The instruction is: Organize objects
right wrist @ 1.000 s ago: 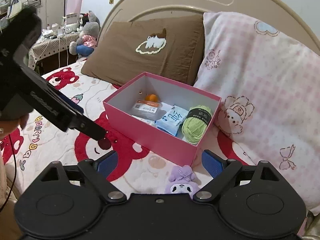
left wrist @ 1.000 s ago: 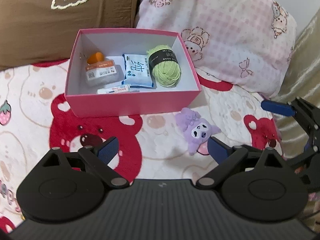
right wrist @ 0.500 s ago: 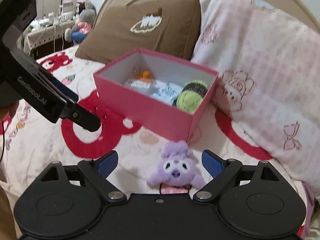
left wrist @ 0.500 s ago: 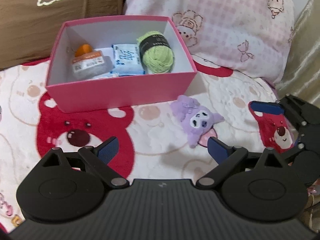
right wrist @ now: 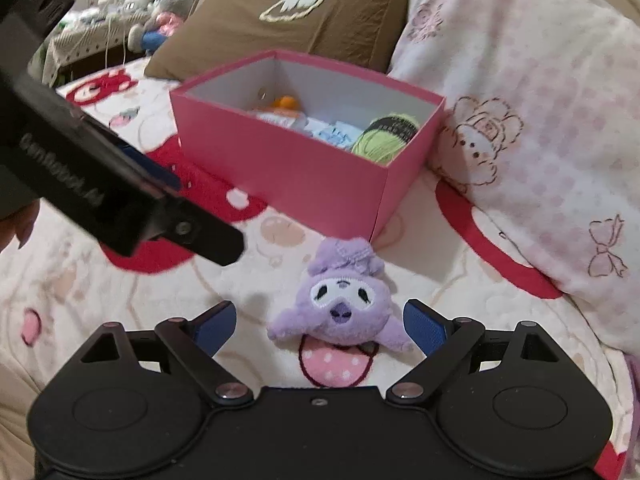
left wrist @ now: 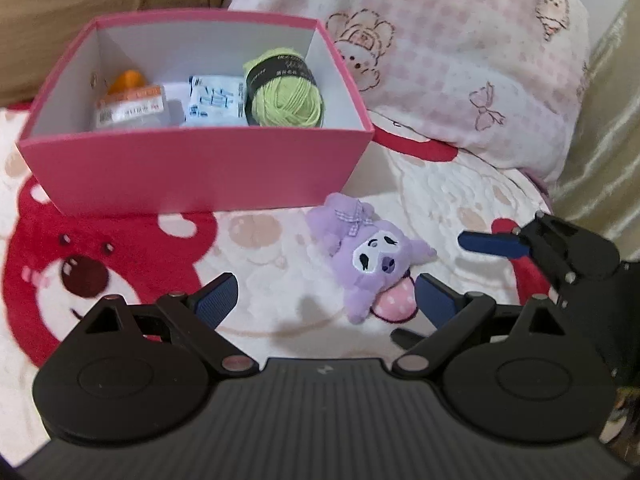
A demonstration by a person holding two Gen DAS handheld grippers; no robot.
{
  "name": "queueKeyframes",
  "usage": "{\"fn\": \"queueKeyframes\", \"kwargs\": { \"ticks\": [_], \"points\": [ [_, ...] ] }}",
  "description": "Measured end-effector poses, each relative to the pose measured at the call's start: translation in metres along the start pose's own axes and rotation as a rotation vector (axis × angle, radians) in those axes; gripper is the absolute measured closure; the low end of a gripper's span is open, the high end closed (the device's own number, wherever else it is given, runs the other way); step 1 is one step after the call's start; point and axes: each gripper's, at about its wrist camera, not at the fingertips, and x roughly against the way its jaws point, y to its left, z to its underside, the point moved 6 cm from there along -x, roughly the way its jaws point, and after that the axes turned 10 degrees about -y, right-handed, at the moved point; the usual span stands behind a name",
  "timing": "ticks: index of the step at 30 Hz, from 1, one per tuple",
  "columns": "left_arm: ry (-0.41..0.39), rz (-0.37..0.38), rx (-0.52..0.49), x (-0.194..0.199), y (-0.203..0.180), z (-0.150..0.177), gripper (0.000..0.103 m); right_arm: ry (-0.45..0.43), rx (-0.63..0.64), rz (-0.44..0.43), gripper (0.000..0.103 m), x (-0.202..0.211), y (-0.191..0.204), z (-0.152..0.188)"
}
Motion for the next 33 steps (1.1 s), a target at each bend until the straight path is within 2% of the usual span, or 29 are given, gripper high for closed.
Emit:
{"fn": "queueKeyframes", "kwargs": {
  "ticks": [4,7,10,14,17,22,25,29,33],
  "points": [
    [-0.002,-0.001,0.009,-0.019,0.001,0.006,0.007,0.042,0.024,0.001,0.010,-0.015,-0.002,0.007],
    [0.002,-0.001,0.084,-0.036,0.009,0.012,0.009,0.060,0.013,-0.003,0.010,-0.024,-0.007,0.012],
    [0.012,-0.008,0.089,-0.050,0.012,0.021,0.009,0.071,0.016,0.007,0.010,-0.032,-0.012,0.017],
    [-0.013,0.044,0.106,-0.059,0.013,0.027,0.010,0.084,0.015,-0.005,0.010,-0.039,-0.014,0.023],
    [0.008,0.088,0.138,-0.070,0.013,0.031,0.010,0.089,0.027,-0.023,0.010,-0.043,-0.012,0.027],
    [0.019,0.089,0.160,-0.077,0.014,0.036,0.012,0.104,0.067,0.043,0.010,-0.052,-0.015,0.032],
    [-0.010,0.097,0.149,-0.076,0.013,0.035,0.020,0.120,0.075,0.037,0.010,-0.058,-0.017,0.033],
    [-0.061,0.125,0.174,-0.075,0.014,0.032,0.036,0.106,0.121,0.024,0.010,-0.061,-0.015,0.029],
    [-0.044,0.168,0.218,-0.078,0.014,0.034,0.047,0.115,0.112,-0.004,0.010,-0.064,-0.011,0.028]
  ]
}}
